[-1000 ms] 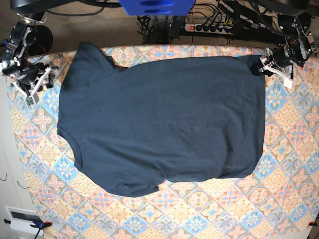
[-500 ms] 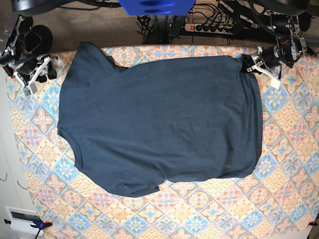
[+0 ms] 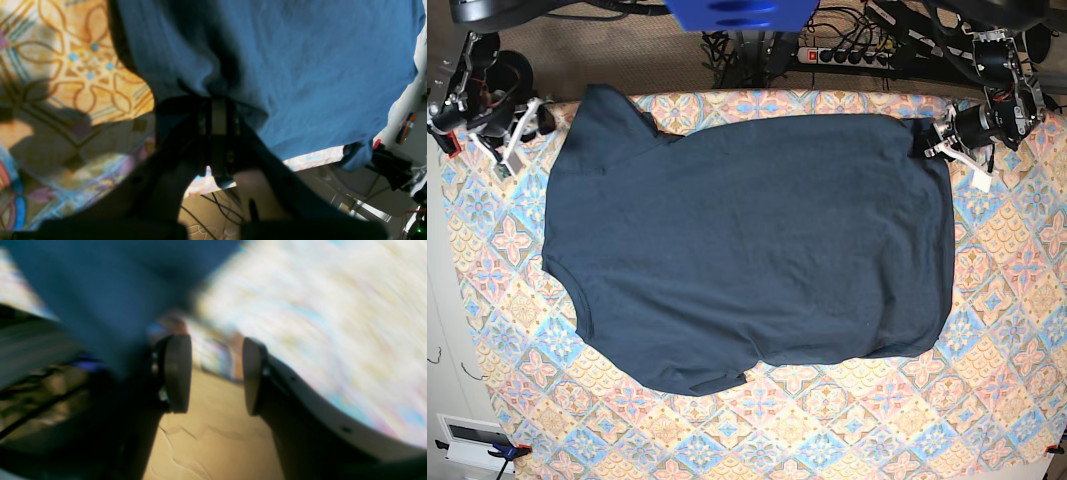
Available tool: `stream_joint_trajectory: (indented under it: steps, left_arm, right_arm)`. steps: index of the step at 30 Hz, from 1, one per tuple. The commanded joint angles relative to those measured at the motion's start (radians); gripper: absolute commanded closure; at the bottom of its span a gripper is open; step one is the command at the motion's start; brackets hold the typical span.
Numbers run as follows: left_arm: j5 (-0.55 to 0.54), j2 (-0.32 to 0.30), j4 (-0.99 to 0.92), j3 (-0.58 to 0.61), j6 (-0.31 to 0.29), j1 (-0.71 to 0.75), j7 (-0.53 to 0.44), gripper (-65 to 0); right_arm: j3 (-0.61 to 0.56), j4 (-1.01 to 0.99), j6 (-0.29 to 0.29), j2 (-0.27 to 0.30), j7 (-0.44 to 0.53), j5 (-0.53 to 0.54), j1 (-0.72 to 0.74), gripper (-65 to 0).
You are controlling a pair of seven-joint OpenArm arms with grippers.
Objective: Layout the t-shirt on the table in an organized manner, then fold the t-shirt properly
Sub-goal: 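Grasp the shirt's collar-side corners with both grippers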
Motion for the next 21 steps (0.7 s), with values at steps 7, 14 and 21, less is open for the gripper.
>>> stream_joint_trajectory:
  steps: [7, 14, 21]
  left_arm:
    - [-0.014, -0.017, 0.012, -0.007, -0.002, -0.001, -0.005, 0.0]
    - [-0.012, -0.025, 0.012, -0.007, -0.002, -0.001, -0.005, 0.0]
    - [-0.012, -0.033, 0.012, -0.007, -0.002, -0.016, -0.003, 0.0]
  right_arm:
    - [-0.058, 0.016, 0.003, 0.03, 0.011, 0.063, 0.006, -24.4]
    - [-0.08, 0.016, 0.003, 0.03, 0.011, 0.063, 0.006, -24.4]
    - [-0.144, 0.016, 0.003, 0.03, 0.009, 0.064, 0.006, -21.0]
